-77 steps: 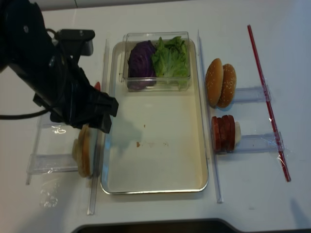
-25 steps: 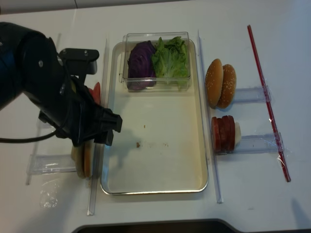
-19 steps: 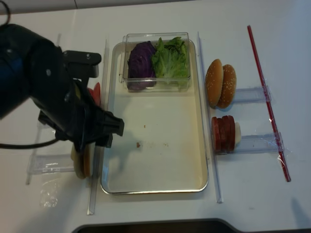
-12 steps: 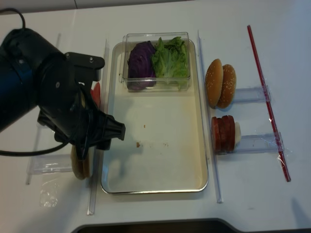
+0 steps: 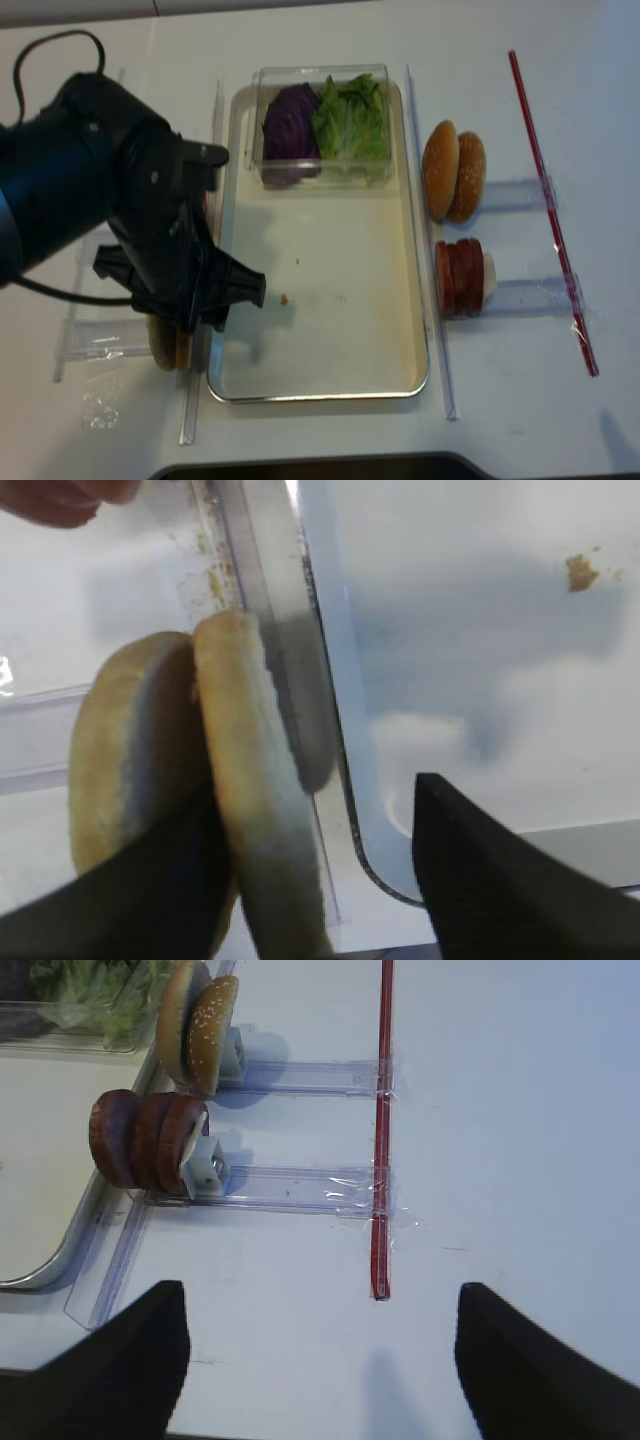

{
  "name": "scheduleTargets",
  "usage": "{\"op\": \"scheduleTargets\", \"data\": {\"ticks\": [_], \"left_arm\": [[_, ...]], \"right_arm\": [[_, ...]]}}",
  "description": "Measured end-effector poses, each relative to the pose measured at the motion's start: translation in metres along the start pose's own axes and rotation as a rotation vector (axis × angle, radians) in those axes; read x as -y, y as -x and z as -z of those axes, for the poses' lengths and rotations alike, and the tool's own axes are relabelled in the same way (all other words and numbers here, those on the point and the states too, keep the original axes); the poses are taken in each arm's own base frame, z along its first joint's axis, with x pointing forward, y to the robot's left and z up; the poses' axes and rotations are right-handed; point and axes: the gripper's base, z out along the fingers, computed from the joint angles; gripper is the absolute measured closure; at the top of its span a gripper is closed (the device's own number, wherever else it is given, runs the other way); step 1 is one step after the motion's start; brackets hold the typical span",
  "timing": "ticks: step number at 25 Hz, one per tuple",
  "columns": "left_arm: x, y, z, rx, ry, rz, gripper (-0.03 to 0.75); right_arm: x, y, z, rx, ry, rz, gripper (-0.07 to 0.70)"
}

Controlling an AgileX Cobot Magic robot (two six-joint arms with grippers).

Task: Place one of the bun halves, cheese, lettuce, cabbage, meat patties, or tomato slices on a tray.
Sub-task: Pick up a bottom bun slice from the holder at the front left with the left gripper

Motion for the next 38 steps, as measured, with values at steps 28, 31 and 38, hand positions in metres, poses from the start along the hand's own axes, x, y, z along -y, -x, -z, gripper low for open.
{"op": "scheduleTargets", "data": {"ticks": [28,31,38], "left_arm": [[-0.005,-0.001,0.0,-0.009,0.056,-0.022,0.594],[-0.005,-0.001,0.0,-0.013,0.058,-0.022,0.594],[-0.004,0.006,0.018,-0.017,0.057,-0.024,0.595]], "right_arm": [[0.0,0.0,0.0,0.0,0.0,-0.002,0.631],[0.0,0.0,0.0,0.0,0.0,-0.002,0.631],[0.0,0.0,0.0,0.0,0.0,-0.002,0.631]]}}
